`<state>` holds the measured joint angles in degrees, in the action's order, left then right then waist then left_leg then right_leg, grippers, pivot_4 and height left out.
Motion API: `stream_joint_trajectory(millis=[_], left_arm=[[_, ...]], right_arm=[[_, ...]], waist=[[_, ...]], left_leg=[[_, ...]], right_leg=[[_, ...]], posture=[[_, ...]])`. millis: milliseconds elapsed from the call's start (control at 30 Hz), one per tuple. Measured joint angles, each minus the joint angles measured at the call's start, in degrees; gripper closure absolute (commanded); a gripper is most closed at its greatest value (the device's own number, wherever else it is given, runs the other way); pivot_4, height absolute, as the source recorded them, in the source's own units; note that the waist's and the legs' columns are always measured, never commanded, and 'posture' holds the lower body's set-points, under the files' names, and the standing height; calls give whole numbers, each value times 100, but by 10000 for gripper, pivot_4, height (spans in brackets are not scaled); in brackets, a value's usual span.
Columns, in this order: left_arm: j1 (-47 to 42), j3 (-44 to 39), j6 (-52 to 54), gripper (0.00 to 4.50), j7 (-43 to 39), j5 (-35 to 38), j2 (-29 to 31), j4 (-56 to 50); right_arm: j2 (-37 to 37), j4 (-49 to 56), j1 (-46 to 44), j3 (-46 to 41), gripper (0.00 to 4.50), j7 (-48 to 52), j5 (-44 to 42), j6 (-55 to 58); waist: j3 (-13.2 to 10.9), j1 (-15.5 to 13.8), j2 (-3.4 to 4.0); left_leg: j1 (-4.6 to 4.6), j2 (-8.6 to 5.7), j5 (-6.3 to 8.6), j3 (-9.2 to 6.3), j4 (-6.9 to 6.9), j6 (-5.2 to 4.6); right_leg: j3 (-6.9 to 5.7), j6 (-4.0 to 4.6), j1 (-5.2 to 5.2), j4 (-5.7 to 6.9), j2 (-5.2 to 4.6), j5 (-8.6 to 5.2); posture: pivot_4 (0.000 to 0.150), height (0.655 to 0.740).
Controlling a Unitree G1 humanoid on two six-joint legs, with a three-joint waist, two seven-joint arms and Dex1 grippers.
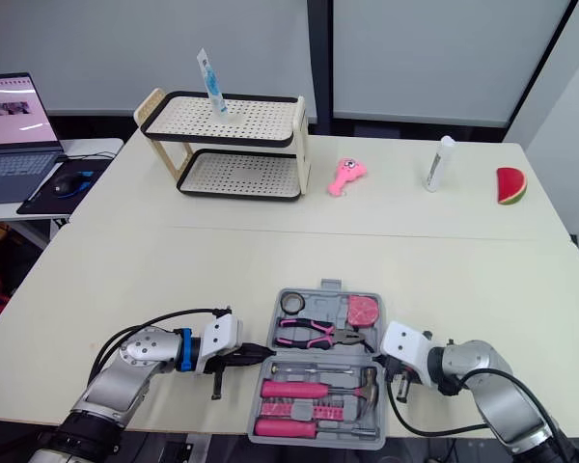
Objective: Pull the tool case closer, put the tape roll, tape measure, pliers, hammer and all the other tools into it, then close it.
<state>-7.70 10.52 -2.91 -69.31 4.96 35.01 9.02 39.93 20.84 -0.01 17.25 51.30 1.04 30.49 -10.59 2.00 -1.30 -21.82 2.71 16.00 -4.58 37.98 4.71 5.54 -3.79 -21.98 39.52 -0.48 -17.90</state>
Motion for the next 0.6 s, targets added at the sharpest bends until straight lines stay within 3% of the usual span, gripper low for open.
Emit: stream_joint_trajectory(millis=[600], left_arm=[[-169, 14, -188, 44326, 8, -56, -57, 248]], right_arm=[[-57, -190, -199, 2, 45000, -12, 1, -4]], waist=[[0, -1, 0]], left_leg=[[-1, 0, 0, 1, 0, 0]], right_leg=[[0, 0, 0, -2, 0, 0]], posture=[[1500, 7350]])
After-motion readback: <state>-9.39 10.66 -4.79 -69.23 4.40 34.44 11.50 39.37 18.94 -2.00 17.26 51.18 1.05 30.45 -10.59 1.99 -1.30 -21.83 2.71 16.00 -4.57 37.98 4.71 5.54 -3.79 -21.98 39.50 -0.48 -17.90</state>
